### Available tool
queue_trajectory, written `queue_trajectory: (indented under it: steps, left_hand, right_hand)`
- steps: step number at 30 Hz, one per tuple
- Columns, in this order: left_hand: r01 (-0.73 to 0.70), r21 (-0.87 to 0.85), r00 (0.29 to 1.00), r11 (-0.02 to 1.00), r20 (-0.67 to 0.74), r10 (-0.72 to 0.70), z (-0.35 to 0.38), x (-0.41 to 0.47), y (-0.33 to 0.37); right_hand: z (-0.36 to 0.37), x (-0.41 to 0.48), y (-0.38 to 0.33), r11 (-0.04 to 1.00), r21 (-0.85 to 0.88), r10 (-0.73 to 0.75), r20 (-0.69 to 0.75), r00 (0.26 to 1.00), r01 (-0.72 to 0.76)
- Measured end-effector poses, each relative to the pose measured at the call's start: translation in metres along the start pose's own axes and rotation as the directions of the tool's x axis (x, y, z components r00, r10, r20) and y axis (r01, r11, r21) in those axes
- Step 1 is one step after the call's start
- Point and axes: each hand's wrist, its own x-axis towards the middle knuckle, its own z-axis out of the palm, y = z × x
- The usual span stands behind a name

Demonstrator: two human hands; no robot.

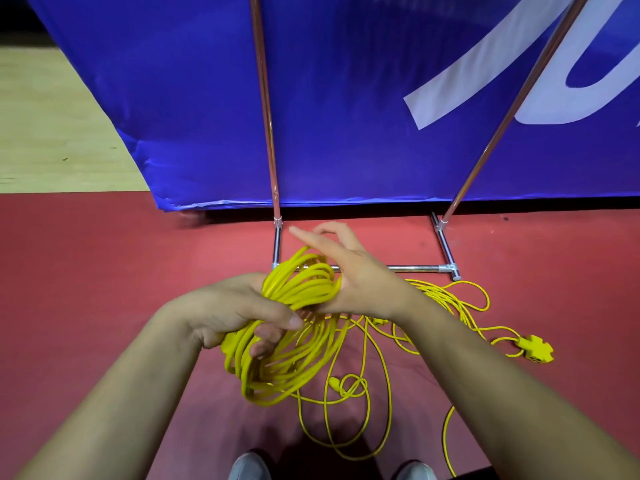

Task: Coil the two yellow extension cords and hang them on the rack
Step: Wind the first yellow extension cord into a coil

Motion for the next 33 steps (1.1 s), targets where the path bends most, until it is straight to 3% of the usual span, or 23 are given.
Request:
queue_trajectory:
  steps: [2, 5, 10, 12, 15, 18, 20, 22, 25, 29, 33]
  left_hand:
    - [0.013, 0.012, 1.000, 1.000, 0.023, -0.013, -0.001, -0.001, -0.002]
    - [-0.036, 0.092, 0.999, 0.995, -0.009, 0.037, -0.005, -0.002, -0.001]
    - [-0.069, 0.392, 0.927, 0.918, -0.314, 0.203, -0.005, 0.002, 0.005]
    - [-0.047, 0.544, 0.871, 0.838, -0.388, 0.301, -0.004, 0.004, 0.002]
    - [-0.010, 0.793, 0.824, 0.609, -0.338, 0.454, 0.000, 0.007, -0.004]
    - [0.001, 0.838, 0.812, 0.546, -0.319, 0.489, 0.000, 0.011, -0.008]
    - [-0.042, 0.837, 0.835, 0.546, -0.271, 0.480, -0.001, 0.013, -0.009]
    - [-0.042, 0.782, 0.863, 0.622, -0.285, 0.417, 0.001, 0.012, -0.008]
    - [-0.087, 0.584, 0.898, 0.807, -0.304, 0.317, 0.007, 0.012, -0.006]
    - [-0.131, 0.464, 0.914, 0.876, -0.287, 0.288, 0.014, 0.016, -0.005]
    - [-0.209, 0.178, 0.923, 0.962, -0.289, 0.254, 0.022, 0.020, -0.007]
  right_hand:
    - [0.005, 0.002, 0.002, 0.995, -0.049, -0.087, 0.004, 0.996, 0.087]
    - [0.001, 0.002, -0.003, 0.999, -0.048, 0.015, 0.007, 1.000, -0.015]
    - [-0.018, 0.002, -0.004, 0.989, 0.025, 0.149, -0.003, 0.989, -0.149]
    - [-0.022, 0.002, -0.005, 0.980, 0.035, 0.195, 0.022, 0.981, -0.196]
    - [-0.027, 0.001, -0.006, 0.971, 0.042, 0.232, 0.091, 0.969, -0.236]
    - [-0.028, 0.001, -0.009, 0.971, 0.006, 0.235, 0.147, 0.961, -0.239]
    - [-0.029, 0.001, -0.012, 0.973, -0.008, 0.230, 0.172, 0.958, -0.233]
    - [-0.029, 0.002, -0.014, 0.975, 0.000, 0.219, 0.175, 0.960, -0.223]
    - [-0.031, 0.002, -0.013, 0.980, 0.020, 0.191, 0.152, 0.970, -0.196]
    - [-0.032, 0.001, -0.007, 0.985, 0.034, 0.164, 0.130, 0.978, -0.169]
    - [-0.032, 0.000, -0.004, 0.985, 0.094, 0.134, 0.092, 0.987, -0.143]
